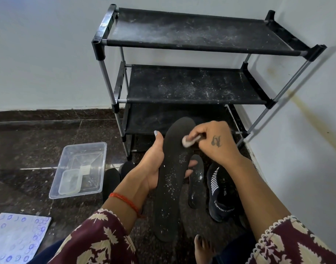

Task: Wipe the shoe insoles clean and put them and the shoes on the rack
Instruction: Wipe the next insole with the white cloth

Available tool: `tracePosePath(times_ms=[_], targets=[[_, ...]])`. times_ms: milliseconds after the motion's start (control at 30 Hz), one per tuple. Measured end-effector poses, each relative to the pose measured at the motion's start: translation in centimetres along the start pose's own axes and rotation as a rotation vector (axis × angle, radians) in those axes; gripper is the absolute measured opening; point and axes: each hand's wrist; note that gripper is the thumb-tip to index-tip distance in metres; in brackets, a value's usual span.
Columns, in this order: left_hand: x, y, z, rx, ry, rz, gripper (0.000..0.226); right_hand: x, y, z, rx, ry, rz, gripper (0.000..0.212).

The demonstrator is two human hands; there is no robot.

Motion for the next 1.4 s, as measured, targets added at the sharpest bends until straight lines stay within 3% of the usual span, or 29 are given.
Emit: tracePosePath(times_ms=[67,133,300,433,533,600,667,767,933,1067,1167,1267,1333,1400], targets=[[0.1,0.0,0.0,-0.01,0.026,-0.014,0.091,0.6,-0.1,0.1,0.174,-0.051,0.064,0.028],[0.0,-0.1,0.0,-0.022,0.033,-0.016,0.091,0.7,-0.3,0.7,0.176,-0.117,0.103,0.022],[-0.1,-0.2,-0.1,-0.031,0.046,0.009,0.088,-0.4,-0.2,1.4,0.023,-0.241,0.103,0.022],[0.0,-0.3,-0.2,-0.042,0.035,0.024,0.093,-1.4,0.3,0.3,-0.242,-0.319,0.111,0.03],[-0.1,-0.4,-0.2,-0.028,0.025,0.04,0.091,-1.1,0.4,-0.5,-0.338,-0.219,0.097,0.035],[-0.1,-0.5,-0.3,-0.012,0.039,0.051,0.089,-0.4,0.2,-0.6,-0.258,-0.08,0.074,0.038],[0.0,-0.6,-0.4,0.015,0.074,0.058,0.087,0.3,0.0,-0.2,-0.052,0.014,0.074,0.037],[0.1,-0.5,-0.4,0.013,0.103,0.056,0.087,0.5,-0.1,0.6,0.144,-0.112,0.088,0.026],[-0.1,-0.4,-0.3,-0.008,0.082,0.055,0.089,-0.6,0.3,1.3,-0.07,-0.195,0.126,0.016],[0.0,-0.3,-0.3,0.001,0.068,0.059,0.087,-1.2,0.5,0.1,-0.312,-0.283,0.133,0.035],[0.0,-0.3,-0.1,0.034,0.088,0.063,0.081,-0.8,0.5,-0.9,-0.368,-0.141,0.102,0.043],[0.2,-0.4,-0.3,0.034,0.114,0.069,0.084,0.4,0.1,-1.1,-0.132,0.018,0.105,0.038],[0.3,-0.5,-0.5,0.033,0.136,0.068,0.084,0.8,0.0,-0.8,0.079,-0.059,0.119,0.03],[0.2,-0.5,-0.5,0.026,0.14,0.069,0.084,0.7,0.0,-0.2,0.112,-0.121,0.1,0.026]])
Point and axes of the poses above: each hand's wrist, its own y-axis away from the middle knuckle, its own z-axis out of the palm, x = y × z, and after that the axes turned 6 degrees about x, right-handed
